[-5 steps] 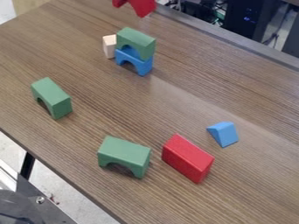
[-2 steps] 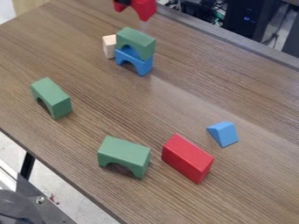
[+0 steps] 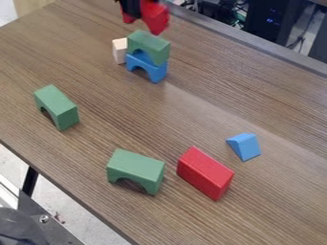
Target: Put the red arch to the top of the green arch
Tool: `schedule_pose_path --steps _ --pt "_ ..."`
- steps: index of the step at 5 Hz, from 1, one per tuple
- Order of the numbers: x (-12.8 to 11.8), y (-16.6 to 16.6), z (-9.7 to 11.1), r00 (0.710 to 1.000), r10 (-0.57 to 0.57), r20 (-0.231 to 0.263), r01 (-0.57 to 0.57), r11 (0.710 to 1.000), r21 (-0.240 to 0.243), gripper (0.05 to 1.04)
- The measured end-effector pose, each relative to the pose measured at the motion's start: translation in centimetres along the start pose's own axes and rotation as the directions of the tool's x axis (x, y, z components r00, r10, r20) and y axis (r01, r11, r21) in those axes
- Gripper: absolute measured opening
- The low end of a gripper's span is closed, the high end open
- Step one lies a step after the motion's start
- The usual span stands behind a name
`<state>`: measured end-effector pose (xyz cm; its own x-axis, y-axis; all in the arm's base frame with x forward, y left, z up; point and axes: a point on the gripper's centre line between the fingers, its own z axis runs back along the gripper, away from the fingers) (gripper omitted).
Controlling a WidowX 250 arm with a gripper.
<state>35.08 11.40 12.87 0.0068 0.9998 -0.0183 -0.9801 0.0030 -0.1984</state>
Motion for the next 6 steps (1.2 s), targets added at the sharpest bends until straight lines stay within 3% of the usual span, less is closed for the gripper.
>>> schedule_pose_path --steps 1,6 --pt "0.0 -0.1 -0.2 1.0 -0.002 0.01 0.003 1.0 -0.007 0.552" --pt "-0.3 -0.5 -2.4 1.0 0.019 0.002 -0.019 0.999 0.047 0.552"
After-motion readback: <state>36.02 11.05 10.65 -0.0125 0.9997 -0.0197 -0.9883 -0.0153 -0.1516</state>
